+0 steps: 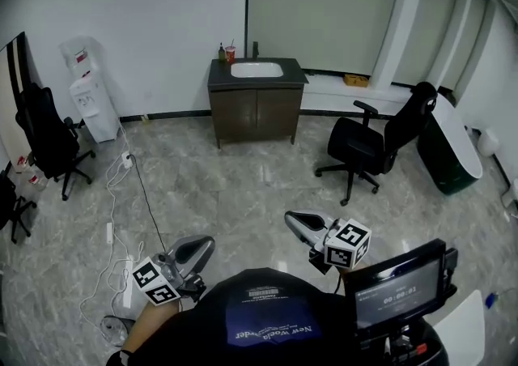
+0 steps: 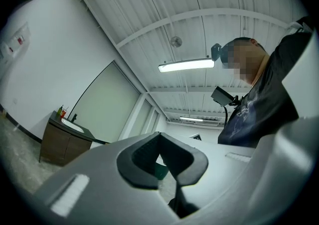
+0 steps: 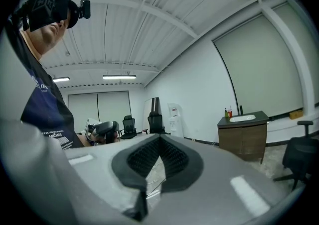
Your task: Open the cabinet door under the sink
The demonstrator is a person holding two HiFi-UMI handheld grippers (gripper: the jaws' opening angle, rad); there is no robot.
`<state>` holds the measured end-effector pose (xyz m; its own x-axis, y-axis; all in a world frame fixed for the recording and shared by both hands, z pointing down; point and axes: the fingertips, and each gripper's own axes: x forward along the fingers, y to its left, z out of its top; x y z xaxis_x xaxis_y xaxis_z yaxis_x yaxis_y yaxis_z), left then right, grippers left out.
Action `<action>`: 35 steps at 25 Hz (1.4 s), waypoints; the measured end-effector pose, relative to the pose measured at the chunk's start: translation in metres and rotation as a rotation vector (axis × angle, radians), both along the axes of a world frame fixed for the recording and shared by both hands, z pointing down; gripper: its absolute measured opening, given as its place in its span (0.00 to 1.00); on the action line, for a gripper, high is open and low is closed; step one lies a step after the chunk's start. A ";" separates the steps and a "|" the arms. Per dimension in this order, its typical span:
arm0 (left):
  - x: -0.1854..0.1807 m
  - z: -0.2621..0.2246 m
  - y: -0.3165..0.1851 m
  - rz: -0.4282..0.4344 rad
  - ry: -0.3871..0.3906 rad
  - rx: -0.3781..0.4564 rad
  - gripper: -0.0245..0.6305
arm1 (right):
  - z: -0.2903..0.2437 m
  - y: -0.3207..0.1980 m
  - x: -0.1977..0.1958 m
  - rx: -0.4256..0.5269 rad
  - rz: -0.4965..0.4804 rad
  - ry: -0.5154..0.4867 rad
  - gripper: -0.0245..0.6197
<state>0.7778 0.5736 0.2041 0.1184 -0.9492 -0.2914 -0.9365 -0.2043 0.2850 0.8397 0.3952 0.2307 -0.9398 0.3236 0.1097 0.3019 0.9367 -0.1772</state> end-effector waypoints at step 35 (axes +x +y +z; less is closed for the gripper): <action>-0.119 0.001 -0.260 -0.126 0.032 -0.050 0.04 | 0.010 -0.241 -0.163 0.010 -0.192 -0.003 0.04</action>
<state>0.6587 0.3137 0.2053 -0.0114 -0.9694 -0.2452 -0.9440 -0.0705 0.3224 0.6767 0.1542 0.2410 -0.8613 0.4957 0.1112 0.4755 0.8637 -0.1673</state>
